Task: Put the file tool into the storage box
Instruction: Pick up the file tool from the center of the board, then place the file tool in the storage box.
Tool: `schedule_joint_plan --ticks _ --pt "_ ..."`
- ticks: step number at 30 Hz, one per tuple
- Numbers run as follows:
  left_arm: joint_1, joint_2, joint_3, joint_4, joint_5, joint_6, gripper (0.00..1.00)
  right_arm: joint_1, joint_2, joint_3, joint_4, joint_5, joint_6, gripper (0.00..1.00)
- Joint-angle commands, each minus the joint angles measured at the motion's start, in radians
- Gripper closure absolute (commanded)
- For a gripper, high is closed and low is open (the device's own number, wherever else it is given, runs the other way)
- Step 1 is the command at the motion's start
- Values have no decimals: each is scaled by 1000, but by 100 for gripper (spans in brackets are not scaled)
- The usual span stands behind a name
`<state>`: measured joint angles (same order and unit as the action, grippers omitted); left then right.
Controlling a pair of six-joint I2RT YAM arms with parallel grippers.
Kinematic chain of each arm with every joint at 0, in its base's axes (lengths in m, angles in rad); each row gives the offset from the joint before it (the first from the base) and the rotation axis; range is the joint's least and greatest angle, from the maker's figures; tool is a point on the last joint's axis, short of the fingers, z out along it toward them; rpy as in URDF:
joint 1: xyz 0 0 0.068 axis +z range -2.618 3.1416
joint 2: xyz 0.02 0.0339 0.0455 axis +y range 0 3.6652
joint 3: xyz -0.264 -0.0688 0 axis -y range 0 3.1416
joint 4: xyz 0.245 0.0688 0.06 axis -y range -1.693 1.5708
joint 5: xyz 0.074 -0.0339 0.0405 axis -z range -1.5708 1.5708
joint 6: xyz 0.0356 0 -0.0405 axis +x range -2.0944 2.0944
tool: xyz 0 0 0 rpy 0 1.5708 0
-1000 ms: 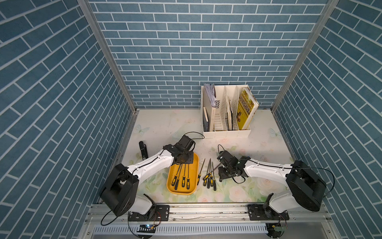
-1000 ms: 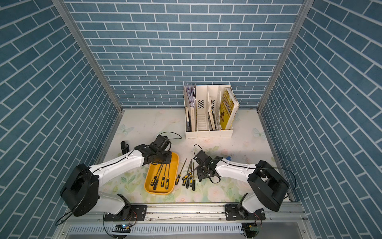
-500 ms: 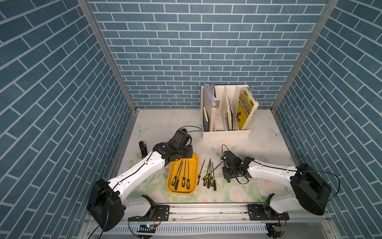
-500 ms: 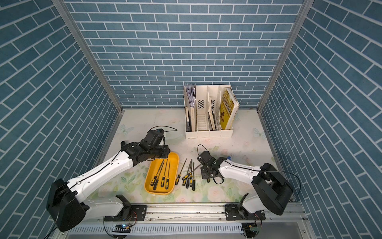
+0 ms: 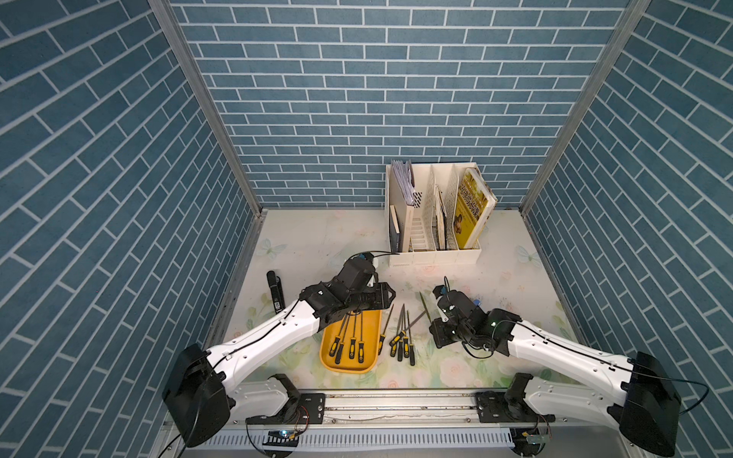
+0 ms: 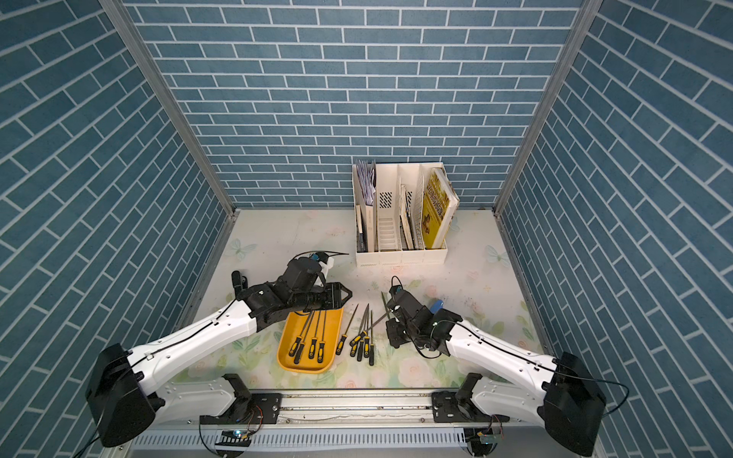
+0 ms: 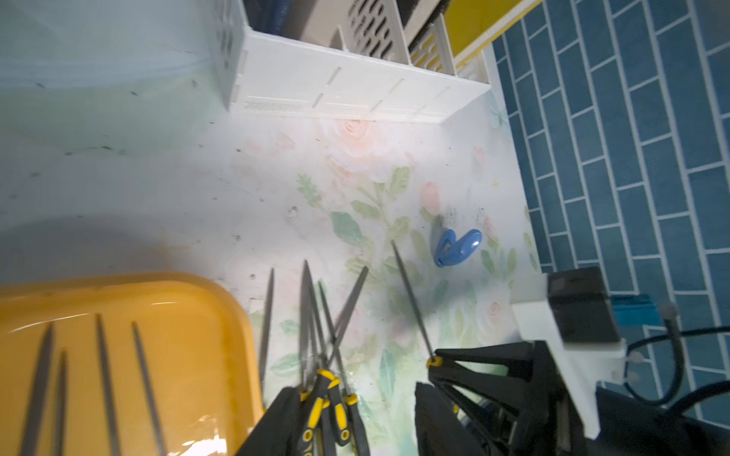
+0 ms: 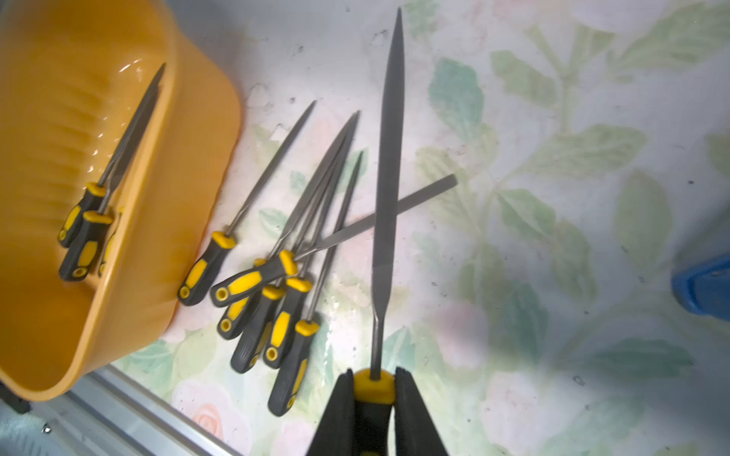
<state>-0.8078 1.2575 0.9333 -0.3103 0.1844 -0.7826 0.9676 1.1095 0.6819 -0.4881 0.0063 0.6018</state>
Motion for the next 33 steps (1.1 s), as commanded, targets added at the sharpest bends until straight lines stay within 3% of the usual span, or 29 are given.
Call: schedule_joint_plan --ticks 1,14,22,26,30,33 --pt "-35 37 -10 102 -18 -96 46 54 20 58 27 -11 9 98" --pt "-63 94 -54 127 -65 -182 48 128 79 128 75 1 45 99" --pt "-64 133 -44 117 -92 -186 77 139 84 149 108 -27 56 99" --pt "-62 149 -42 102 -111 -182 83 140 86 163 118 -48 58 99" --pt "-61 143 -36 79 -141 -176 98 141 85 165 128 -61 58 98" --pt "-56 130 -21 54 -155 -164 100 140 91 166 146 -75 56 97"
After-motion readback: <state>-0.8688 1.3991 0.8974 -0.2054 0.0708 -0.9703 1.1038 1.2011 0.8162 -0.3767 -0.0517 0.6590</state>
